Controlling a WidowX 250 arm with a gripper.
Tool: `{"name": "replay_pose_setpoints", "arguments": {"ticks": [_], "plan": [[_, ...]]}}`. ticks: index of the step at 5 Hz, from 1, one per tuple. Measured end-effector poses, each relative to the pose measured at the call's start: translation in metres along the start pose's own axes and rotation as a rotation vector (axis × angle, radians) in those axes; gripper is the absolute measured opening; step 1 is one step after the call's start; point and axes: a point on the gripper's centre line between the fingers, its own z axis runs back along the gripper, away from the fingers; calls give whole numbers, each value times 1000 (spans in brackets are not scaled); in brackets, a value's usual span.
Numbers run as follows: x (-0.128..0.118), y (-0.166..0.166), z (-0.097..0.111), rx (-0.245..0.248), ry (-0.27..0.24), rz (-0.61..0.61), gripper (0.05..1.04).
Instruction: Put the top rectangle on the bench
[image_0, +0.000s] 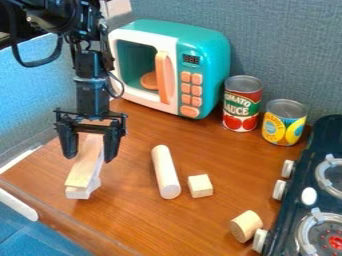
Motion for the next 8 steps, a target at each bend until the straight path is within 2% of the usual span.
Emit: {"name": "replay_pose_setpoints", "arguments": {"ticks": [2,4,5,6,7,8], "plan": [[0,0,-14,-3,48,26,1000],[0,3,-14,-2,46,33,967],[-1,1,-19,-21,43,11,692],[-3,4,-17,-40,28,20,577],[-5,3,-7,-48,-1,37,577],[-18,-4,40,-127,-140,13,577]]}}
